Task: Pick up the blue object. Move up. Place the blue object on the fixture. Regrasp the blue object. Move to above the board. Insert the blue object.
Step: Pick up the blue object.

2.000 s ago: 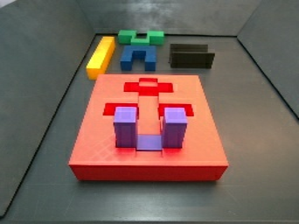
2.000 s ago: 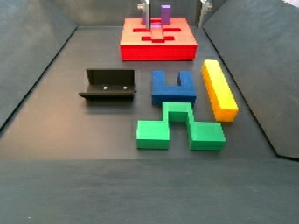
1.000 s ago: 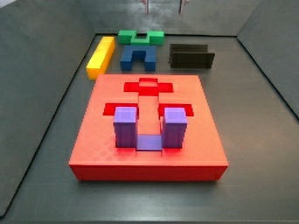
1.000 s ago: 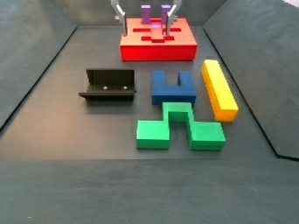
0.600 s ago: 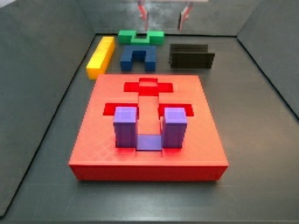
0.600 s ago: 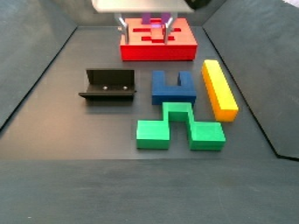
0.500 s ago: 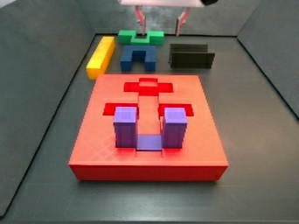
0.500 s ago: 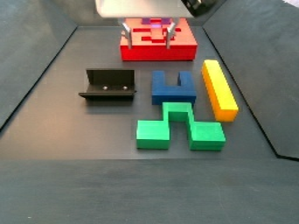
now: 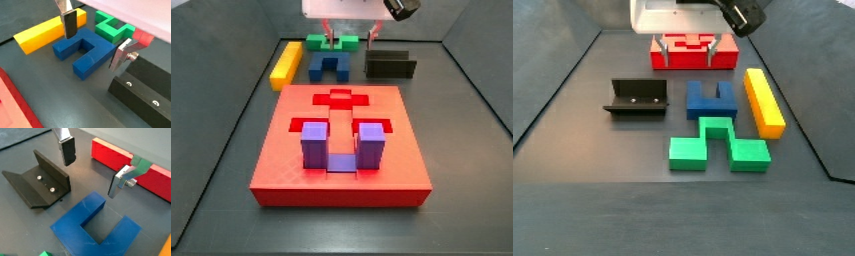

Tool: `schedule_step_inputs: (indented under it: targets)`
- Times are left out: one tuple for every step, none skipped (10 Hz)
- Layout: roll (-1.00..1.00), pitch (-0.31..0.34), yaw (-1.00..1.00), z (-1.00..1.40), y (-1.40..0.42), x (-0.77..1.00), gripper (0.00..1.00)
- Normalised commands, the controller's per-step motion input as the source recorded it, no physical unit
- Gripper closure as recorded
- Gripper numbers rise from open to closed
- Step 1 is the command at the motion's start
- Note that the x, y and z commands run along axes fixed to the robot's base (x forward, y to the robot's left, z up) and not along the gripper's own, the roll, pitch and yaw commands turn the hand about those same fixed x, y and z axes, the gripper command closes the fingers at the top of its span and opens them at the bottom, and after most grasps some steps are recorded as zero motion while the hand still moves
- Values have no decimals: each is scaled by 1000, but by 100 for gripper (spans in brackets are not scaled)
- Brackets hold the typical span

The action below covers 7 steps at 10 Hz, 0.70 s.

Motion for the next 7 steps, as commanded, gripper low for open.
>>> schedule_step_inputs:
  targets:
    - [39, 0, 234, -223, 0, 0, 0]
    - [17, 0, 134, -200, 0, -63, 0]
    - [21, 0, 106, -214, 0, -111, 0]
    - [30, 0, 71, -220, 0, -126, 0]
    - [27, 0, 23, -206, 0, -114, 0]
    - [39, 0, 0, -203, 0, -71, 0]
    - [47, 0, 0, -166, -11, 0, 0]
